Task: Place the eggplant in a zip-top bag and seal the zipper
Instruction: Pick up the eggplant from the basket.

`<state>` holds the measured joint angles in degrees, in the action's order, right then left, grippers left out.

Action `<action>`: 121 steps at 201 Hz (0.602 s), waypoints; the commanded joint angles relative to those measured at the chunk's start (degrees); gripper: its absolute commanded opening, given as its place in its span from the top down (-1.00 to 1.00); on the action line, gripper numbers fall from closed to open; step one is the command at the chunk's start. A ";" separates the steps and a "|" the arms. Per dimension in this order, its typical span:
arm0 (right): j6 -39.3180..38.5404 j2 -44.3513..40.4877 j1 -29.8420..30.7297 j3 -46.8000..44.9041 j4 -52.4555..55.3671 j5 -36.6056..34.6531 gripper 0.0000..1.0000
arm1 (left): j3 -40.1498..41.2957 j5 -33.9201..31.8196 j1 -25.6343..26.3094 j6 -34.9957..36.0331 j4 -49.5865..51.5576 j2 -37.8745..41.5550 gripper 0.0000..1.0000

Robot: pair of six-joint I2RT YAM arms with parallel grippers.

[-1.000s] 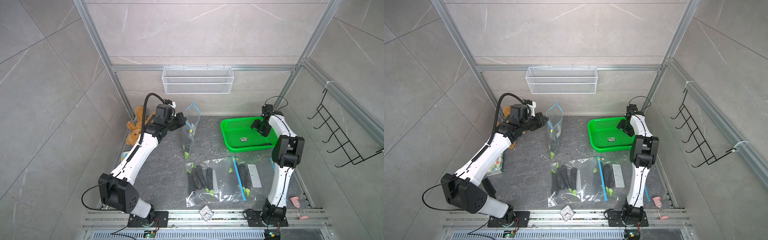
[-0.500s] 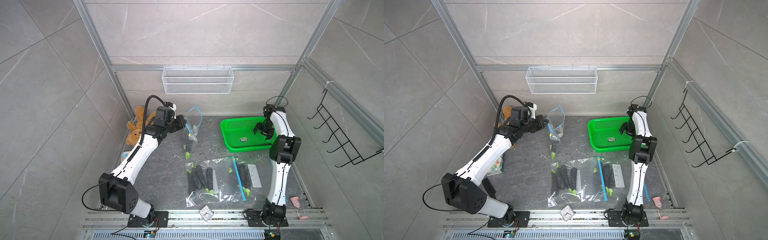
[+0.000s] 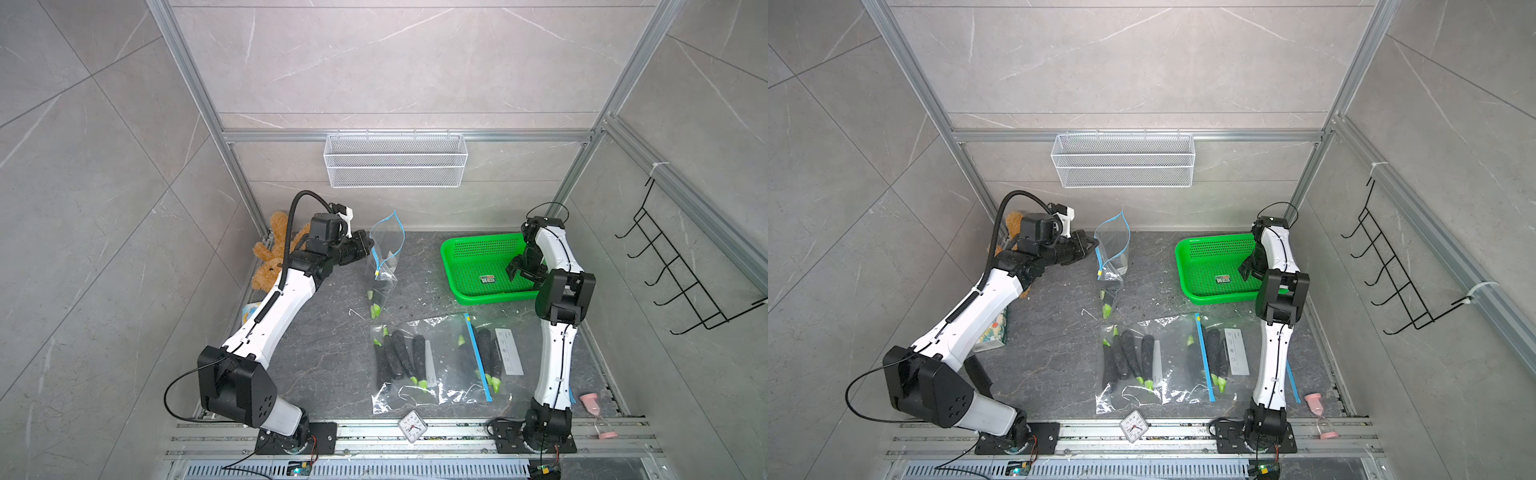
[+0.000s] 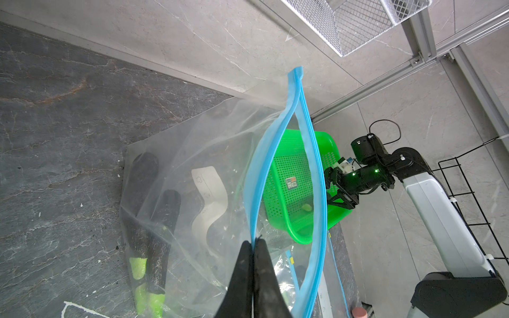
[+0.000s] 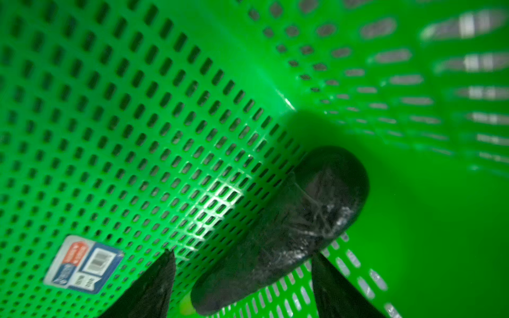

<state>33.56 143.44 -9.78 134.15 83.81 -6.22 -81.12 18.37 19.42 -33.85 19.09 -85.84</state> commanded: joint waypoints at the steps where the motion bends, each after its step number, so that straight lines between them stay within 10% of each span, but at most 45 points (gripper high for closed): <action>1: 2.58 -2.96 -0.15 -4.41 -2.91 -0.73 -0.59 | 0.26 1.40 -0.61 1.24 -2.48 2.74 1.00; 68: 4.58 -9.12 0.16 -18.75 -16.06 0.33 -0.54 | 0.26 1.33 -0.96 1.40 -2.04 2.97 1.00; 121: 3.37 -11.15 1.34 -21.02 -21.87 1.34 0.06 | -0.35 1.40 -1.03 1.19 -1.78 2.09 1.00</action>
<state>36.93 134.63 -9.26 114.59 65.84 -5.04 -80.75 18.57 18.70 -33.85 19.00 -85.01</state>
